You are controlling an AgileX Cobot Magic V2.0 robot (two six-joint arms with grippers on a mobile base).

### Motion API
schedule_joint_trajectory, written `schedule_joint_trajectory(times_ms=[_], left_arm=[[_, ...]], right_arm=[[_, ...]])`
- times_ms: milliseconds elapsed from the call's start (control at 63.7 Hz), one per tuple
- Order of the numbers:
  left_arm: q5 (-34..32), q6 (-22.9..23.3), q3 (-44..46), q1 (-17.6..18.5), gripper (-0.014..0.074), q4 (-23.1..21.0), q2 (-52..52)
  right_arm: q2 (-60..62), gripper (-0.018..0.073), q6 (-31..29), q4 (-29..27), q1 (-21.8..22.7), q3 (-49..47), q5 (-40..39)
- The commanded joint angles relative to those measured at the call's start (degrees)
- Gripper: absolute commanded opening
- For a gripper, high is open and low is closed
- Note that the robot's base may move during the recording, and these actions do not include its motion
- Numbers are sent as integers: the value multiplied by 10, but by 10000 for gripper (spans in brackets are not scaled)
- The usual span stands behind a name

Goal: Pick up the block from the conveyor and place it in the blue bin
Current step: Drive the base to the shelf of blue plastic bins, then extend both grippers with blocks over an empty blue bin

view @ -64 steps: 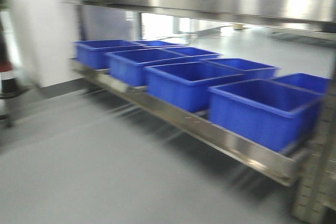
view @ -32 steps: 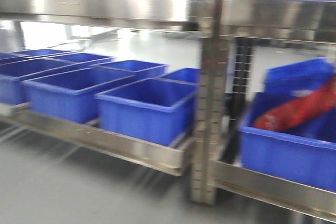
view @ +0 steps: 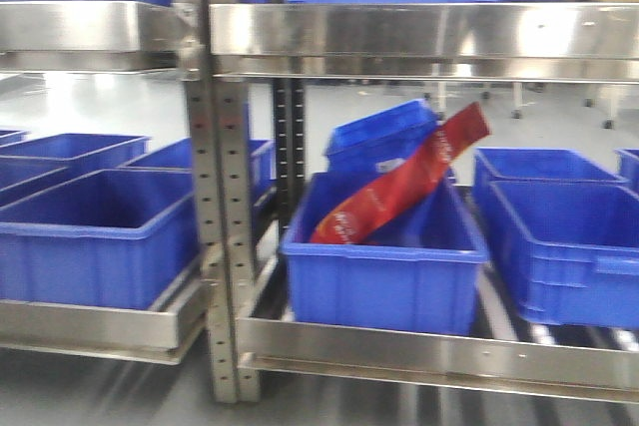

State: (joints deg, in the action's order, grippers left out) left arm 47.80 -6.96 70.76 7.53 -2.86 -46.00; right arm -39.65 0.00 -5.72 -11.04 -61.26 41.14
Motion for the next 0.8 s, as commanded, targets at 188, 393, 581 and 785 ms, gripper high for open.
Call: schedule_joint_trajectory(times_ms=[188, 393, 581, 785], left_arm=[[-10, 1, 1, 3, -111, -3, 2], [-10, 1, 1, 3, -111, -3, 2], [-10, 1, 1, 3, -111, -3, 2], [-10, 1, 1, 3, -111, -3, 2]], right_arm=[[3, -162, 0, 6, 0, -4, -9], [3, -162, 0, 6, 0, -4, -9], [3, -162, 0, 6, 0, -4, -9], [3, -162, 0, 6, 0, -4, -9]])
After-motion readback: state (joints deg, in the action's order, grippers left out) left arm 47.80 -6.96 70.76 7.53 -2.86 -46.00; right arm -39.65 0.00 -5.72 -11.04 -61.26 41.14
